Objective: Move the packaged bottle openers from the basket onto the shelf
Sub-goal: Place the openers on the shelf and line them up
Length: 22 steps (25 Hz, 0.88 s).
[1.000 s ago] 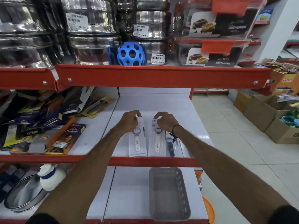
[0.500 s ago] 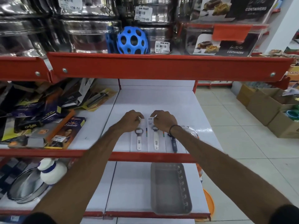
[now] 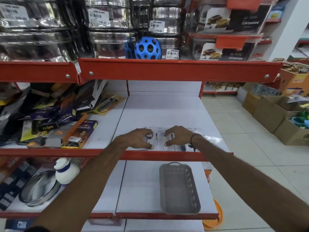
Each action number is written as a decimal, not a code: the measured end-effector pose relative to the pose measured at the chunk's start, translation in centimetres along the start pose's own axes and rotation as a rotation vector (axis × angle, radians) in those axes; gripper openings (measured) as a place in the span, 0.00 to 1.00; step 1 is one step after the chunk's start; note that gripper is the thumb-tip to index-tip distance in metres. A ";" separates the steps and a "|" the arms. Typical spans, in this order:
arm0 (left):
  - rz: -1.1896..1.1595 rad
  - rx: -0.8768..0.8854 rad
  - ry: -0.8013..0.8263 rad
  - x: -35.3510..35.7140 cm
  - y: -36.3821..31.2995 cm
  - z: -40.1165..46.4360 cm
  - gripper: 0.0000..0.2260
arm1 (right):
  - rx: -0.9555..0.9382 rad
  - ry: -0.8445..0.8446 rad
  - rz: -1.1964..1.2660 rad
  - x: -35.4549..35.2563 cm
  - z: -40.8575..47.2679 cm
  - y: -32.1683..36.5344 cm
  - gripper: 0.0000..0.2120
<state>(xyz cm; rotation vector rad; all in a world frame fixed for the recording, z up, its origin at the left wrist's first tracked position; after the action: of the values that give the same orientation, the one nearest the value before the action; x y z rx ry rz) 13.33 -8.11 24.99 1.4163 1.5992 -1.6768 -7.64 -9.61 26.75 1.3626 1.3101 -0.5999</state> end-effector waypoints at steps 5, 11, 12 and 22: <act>0.007 -0.007 0.022 0.1 0.5 -0.4 0.40 | -0.006 0.010 -0.032 -0.1 -0.3 0.2 0.31; -0.040 0.001 0.001 0.5 0.9 -0.6 0.39 | -0.024 -0.015 -0.072 -0.1 -0.1 0.4 0.30; -0.042 0.005 -0.006 0.6 0.9 -0.7 0.39 | -0.024 -0.014 -0.071 -0.1 -0.1 0.4 0.30; 0.005 0.037 -0.022 0.8 1.0 -0.4 0.38 | -0.020 -0.021 -0.069 0.3 0.3 0.1 0.28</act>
<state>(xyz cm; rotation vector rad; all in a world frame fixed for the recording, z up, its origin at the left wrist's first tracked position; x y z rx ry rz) 13.98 -7.78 23.92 1.4131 1.5595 -1.7218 -7.40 -9.75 26.40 1.2957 1.3478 -0.6448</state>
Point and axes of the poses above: each hand's wrist, its own z-axis towards the middle knuckle, its own x-axis out of the palm, y = z × x, the point moved 3 cm from there along z, towards the middle knuckle, and after that the axes turned 5 degrees about x, right-handed, at the moved point
